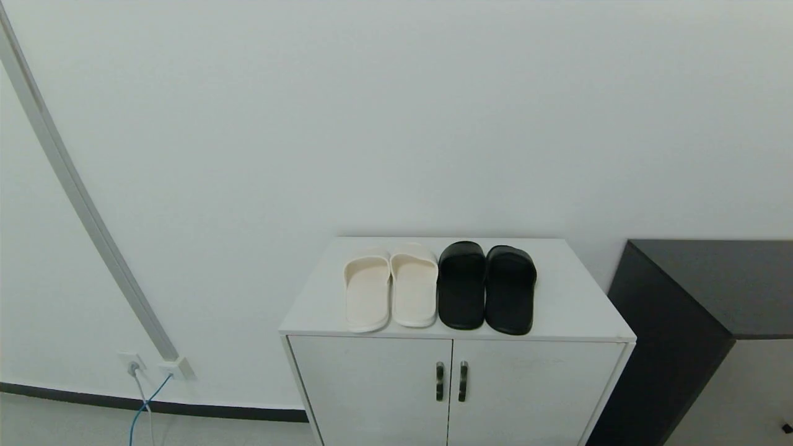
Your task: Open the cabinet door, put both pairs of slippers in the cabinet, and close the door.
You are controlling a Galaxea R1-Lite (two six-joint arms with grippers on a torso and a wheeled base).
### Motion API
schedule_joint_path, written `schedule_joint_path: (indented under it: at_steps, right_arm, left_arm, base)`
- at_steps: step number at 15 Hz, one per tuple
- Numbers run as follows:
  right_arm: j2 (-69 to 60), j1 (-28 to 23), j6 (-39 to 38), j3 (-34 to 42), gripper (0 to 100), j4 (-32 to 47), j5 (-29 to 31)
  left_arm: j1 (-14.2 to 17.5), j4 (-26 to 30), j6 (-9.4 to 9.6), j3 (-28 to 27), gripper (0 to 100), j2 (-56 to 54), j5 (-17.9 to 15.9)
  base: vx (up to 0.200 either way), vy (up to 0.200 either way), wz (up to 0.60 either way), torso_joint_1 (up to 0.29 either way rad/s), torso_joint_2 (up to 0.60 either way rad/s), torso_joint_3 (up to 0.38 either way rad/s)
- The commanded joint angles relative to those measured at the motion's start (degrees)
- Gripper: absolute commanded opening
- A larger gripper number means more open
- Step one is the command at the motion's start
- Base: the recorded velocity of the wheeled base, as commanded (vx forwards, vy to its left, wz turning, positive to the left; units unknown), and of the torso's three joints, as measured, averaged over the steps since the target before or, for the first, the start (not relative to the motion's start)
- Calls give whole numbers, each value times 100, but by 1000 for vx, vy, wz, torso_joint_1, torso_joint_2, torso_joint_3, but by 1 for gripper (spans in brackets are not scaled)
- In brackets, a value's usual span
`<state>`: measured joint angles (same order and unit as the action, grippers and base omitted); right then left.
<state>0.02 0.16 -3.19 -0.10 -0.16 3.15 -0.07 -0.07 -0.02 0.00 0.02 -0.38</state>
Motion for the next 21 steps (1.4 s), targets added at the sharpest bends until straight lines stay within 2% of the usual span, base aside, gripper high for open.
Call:
schedule_joint_path:
  at_steps: [1, 6, 8, 9, 11, 13, 15, 17, 21]
  right_arm:
    - [6, 2, 3, 1, 100, -2, 2]
    - [6, 2, 3, 1, 100, -2, -33]
    - [279, 46, -50, -412, 100, 148, -253]
    - [428, 19, 3, -254, 100, 306, -315]
    - [525, 37, 29, -395, 100, 306, -429]
    - [1369, 46, 47, -975, 100, 271, -473]
    - [2063, 125, 108, -1230, 100, 183, -657]
    - [3337, 221, 196, -1273, 100, -687, -895]
    - [5104, 1197, -138, -1344, 100, -1988, -807]
  left_arm:
    - [-1, -1, -6, 0, 0, 6, 3]
    - [-1, -1, -24, 0, 0, 6, 20]
    - [7, -1, -42, 0, 0, 6, 20]
    - [-1, -1, -42, 0, 0, 6, 20]
    - [-1, -1, -33, 0, 0, -2, 11]
    - [-1, -1, -33, 0, 0, -2, 3]
    - [7, -1, -42, 0, 0, 6, 11]
    - [-1, -1, -42, 0, 0, 6, 20]
    - [-1, -1, -42, 0, 0, 6, 11]
  base:
    - [0, 0, 0, 0, 0, 0]
    - [0, 0, 0, 0, 0, 0]
    - [0, 0, 0, 0, 0, 0]
    - [0, 0, 0, 0, 0, 0]
    - [0, 0, 0, 0, 0, 0]
    - [0, 0, 0, 0, 0, 0]
    - [0, 0, 0, 0, 0, 0]
    - [0, 0, 0, 0, 0, 0]
    - [0, 0, 0, 0, 0, 0]
